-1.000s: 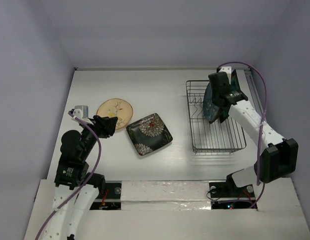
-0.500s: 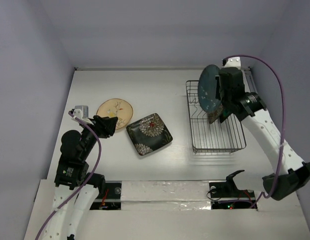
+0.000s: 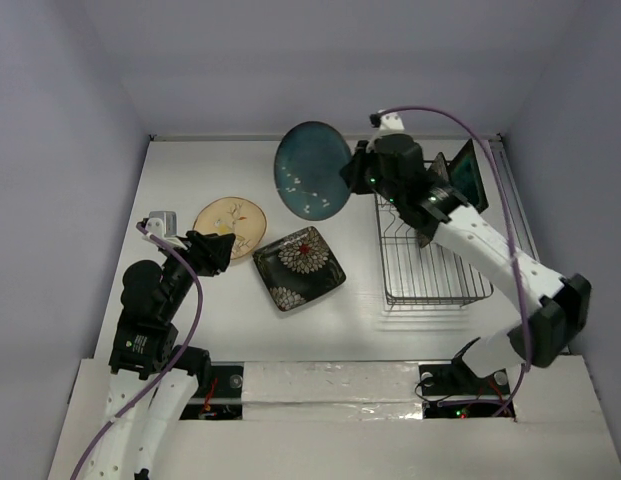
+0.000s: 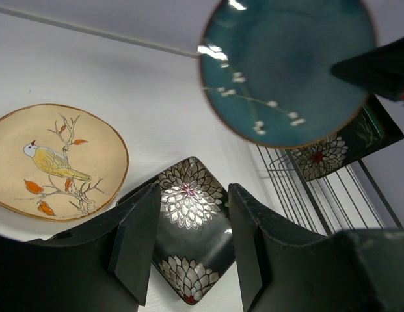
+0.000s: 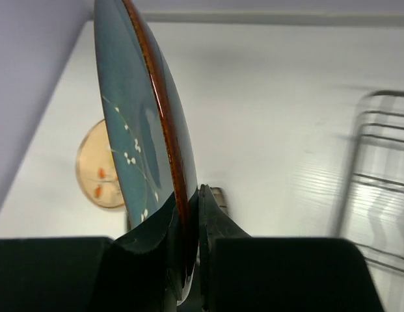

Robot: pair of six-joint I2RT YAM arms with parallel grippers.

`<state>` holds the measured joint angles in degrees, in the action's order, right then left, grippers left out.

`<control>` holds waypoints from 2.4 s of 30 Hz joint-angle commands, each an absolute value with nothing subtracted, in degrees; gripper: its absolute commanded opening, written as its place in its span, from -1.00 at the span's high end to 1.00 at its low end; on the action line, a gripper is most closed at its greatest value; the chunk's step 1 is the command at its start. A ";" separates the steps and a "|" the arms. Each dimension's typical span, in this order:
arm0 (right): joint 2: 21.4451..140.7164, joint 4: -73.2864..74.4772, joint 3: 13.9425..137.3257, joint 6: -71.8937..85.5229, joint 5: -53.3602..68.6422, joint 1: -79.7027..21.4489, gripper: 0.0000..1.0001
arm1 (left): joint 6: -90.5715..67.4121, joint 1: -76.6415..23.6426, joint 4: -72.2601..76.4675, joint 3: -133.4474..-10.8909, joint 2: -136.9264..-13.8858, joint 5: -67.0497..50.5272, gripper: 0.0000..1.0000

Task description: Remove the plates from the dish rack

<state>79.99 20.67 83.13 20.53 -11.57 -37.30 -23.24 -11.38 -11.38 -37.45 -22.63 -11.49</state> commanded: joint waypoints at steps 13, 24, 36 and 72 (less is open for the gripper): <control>108.97 -13.09 92.98 47.01 5.27 -44.30 1.00 | -23.38 -10.99 -9.23 -38.67 -21.62 -10.37 0.16; 121.72 -12.49 99.14 54.83 3.43 -45.88 1.00 | -23.47 -10.99 -8.96 -38.50 -21.71 -10.81 0.16; 131.39 -6.34 105.63 57.31 2.28 -47.46 0.58 | -23.47 -10.99 -8.88 -38.50 -21.62 -10.99 0.16; 141.41 -5.80 112.67 63.89 8.26 -48.52 -0.42 | -23.47 -12.04 -8.88 -38.50 -21.36 -11.16 0.16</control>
<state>139.96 -1.74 107.90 60.01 5.74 -47.46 -23.24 -11.55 -11.40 -37.45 -21.61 -10.52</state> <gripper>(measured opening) 0.712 0.422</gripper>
